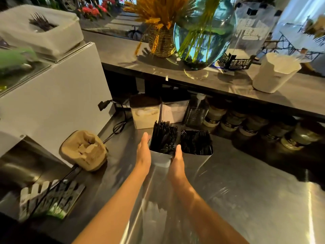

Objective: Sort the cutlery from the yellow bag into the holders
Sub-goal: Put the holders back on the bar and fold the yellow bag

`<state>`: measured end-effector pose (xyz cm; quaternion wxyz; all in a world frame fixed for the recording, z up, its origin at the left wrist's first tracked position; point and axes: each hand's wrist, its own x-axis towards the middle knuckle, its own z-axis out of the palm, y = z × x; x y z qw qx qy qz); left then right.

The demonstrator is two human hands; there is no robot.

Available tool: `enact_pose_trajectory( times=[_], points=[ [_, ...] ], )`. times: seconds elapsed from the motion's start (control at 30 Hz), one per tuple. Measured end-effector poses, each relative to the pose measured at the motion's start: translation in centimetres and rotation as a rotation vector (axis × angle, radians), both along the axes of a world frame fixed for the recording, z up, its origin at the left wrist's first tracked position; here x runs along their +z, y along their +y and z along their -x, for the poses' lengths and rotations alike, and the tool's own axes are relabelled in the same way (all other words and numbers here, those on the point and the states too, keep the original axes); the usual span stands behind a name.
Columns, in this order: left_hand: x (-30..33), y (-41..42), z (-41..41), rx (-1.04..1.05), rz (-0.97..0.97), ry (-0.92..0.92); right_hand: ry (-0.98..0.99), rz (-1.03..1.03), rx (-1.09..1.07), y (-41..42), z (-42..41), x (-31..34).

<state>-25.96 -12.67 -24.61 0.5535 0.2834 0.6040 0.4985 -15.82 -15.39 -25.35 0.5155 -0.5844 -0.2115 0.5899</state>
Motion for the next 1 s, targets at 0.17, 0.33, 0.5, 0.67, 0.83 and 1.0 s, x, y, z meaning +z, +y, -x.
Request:
enact_pose_trajectory(
  times=[0.17,0.33,0.5,0.67,0.83,1.0],
  points=[
    [-0.3,-1.3,0.6,0.096,0.016,-0.031,0.015,0.068,-0.009,0.2,-0.6,-4.5],
    [-1.2,-1.1,1.0,0.024,0.048,-0.165,0.006,0.144,0.008,-0.3,-2.1,-2.9],
    [-2.6,-0.7,0.7,-0.017,0.089,-0.344,0.080,0.113,0.041,0.2,-0.9,-5.5],
    [-3.1,-1.1,0.5,0.015,0.073,-0.338,0.132,0.121,0.049,0.4,-0.5,-8.4],
    [-1.8,-2.3,0.0,-0.004,0.024,-0.346,0.030,-0.022,0.062,-1.1,-0.8,-4.6],
    [3.2,-3.1,-0.5,-0.036,-0.094,-0.338,0.029,-0.112,0.120,-2.8,-1.5,-0.1]
  ],
)
